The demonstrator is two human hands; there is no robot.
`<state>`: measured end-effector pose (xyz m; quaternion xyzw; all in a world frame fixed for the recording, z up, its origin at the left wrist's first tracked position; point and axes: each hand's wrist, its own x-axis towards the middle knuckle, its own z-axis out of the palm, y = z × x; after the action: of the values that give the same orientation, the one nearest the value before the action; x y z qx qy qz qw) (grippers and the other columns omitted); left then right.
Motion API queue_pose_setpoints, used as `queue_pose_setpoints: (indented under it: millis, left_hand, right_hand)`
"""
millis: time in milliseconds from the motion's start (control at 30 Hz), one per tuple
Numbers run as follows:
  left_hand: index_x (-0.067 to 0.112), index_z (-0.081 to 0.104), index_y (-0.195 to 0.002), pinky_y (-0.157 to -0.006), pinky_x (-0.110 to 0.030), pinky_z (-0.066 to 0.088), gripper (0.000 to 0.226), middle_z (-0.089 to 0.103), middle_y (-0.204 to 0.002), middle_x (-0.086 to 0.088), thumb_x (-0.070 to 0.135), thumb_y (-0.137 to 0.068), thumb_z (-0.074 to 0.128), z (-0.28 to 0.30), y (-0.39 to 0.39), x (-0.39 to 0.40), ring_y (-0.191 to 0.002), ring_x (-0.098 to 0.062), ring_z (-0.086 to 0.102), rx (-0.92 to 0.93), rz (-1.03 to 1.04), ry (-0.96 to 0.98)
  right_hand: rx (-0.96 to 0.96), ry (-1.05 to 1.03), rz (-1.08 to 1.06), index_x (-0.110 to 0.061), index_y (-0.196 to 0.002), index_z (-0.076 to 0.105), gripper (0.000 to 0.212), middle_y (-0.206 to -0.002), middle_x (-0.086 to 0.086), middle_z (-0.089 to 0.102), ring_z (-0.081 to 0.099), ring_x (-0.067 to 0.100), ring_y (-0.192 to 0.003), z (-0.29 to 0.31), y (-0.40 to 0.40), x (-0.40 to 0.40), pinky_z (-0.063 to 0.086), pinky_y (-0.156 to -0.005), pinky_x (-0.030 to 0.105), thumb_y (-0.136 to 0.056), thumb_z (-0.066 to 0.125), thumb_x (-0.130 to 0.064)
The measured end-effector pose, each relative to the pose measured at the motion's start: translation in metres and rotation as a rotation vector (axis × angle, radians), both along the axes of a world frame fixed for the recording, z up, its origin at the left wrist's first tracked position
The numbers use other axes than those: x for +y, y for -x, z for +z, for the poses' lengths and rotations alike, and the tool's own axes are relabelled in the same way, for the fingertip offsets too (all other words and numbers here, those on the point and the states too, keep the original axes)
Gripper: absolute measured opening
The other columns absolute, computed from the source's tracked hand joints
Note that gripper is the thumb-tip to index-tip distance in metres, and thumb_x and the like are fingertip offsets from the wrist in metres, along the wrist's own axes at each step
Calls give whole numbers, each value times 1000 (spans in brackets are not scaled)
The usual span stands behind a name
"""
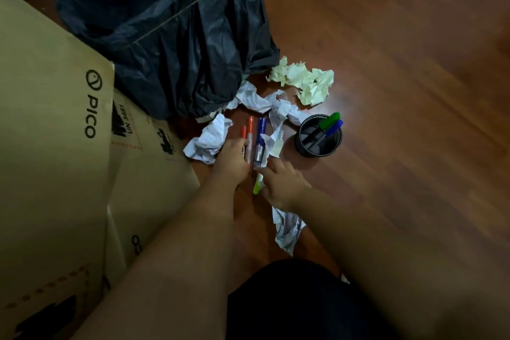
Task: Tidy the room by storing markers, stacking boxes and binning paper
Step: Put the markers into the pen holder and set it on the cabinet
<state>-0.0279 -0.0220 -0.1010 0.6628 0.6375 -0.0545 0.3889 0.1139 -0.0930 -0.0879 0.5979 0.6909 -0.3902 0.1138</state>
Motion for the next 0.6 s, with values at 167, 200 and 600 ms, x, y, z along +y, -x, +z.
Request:
queue_pose_setpoints:
  millis: [167,200,600]
  left_hand:
    - [31,44,-144,-105,-42,41,63,31,-150,-9,1,-89,51,1,4,-9,-126,-36,46,136,-206,56]
    - [29,46,-143,-105,-43,42,62,30,-150,-8,1,-88,52,1,4,-10,-126,-35,47,150,-198,71]
    - [9,52,-122,-91,-40,49,36,56,-122,-17,32,-94,58,-4,5,-20,-110,-32,57,235,17,117]
  right_hand:
    - [-160,118,-7,-28,-147,33,52,-148,12,33,35,35,-131,-9,4,27,36,-100,48,-97,38,-40]
    - [-168,122,-22,-26,-147,33,52,-147,13,33,37,36,-129,-9,5,25,38,-99,47,-97,39,-38]
    - [-152,132,-396,-12,-140,35,53,-119,20,52,59,42,-103,-25,-6,11,50,-77,43,-90,51,-5]
